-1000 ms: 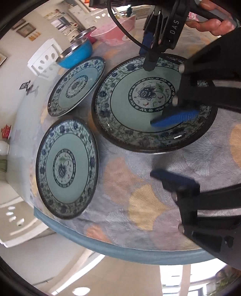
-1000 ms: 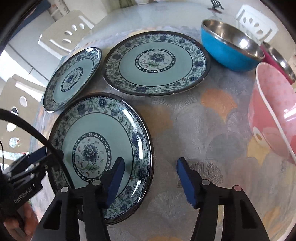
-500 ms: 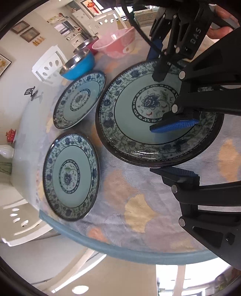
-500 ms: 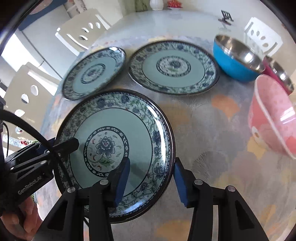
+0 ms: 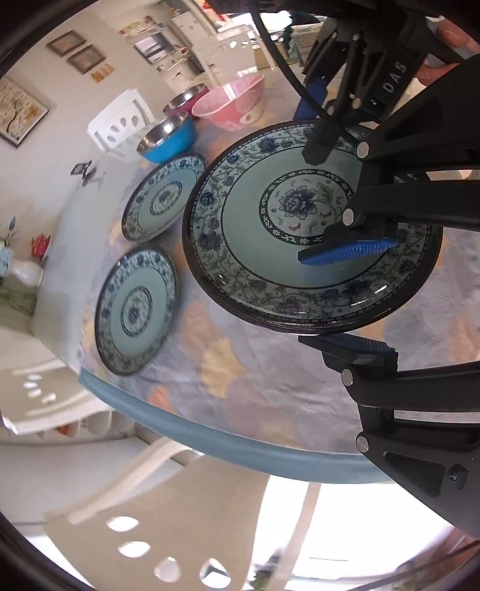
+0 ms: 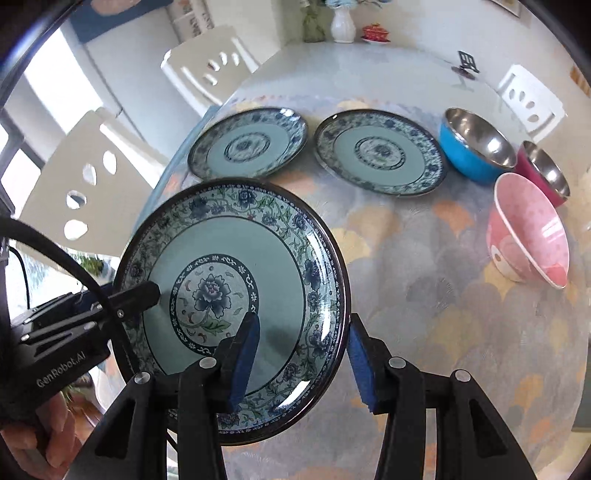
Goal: Organize plates and bowls
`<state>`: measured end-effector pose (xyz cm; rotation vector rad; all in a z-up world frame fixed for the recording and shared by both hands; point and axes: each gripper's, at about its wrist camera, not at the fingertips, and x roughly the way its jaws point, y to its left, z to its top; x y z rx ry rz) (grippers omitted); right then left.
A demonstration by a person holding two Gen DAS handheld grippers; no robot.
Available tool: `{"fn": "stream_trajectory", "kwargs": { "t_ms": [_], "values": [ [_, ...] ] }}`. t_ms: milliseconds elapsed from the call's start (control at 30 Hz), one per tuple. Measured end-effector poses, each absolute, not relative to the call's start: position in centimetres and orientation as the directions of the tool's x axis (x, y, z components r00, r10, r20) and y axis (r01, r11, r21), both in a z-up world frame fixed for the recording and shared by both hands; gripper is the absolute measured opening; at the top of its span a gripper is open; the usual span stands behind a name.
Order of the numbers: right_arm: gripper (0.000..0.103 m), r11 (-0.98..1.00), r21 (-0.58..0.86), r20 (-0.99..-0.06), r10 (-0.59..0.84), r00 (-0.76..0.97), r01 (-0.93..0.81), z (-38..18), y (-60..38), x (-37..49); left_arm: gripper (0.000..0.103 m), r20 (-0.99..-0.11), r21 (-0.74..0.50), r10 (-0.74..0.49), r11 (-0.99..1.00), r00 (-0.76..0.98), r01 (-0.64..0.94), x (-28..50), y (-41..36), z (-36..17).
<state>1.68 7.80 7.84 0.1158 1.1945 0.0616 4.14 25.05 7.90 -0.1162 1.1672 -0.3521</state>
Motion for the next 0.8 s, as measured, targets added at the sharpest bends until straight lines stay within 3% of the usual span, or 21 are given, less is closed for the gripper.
{"fn": "stream_trajectory", "kwargs": {
  "t_ms": [633,800],
  "values": [
    [0.047,0.995,0.099,-0.974,0.097,0.207,-0.003,2.7,10.0,0.0,0.032,-0.941,-0.247,-0.275,0.956,0.197,0.158,2.6,26.0,2.7],
    [0.047,0.995,0.100,-0.972,0.095,0.214,0.013,3.0,9.3,-0.5,0.034,-0.944,-0.204,-0.233,0.969,0.235,0.141,2.3,26.7,3.3]
  ]
}}
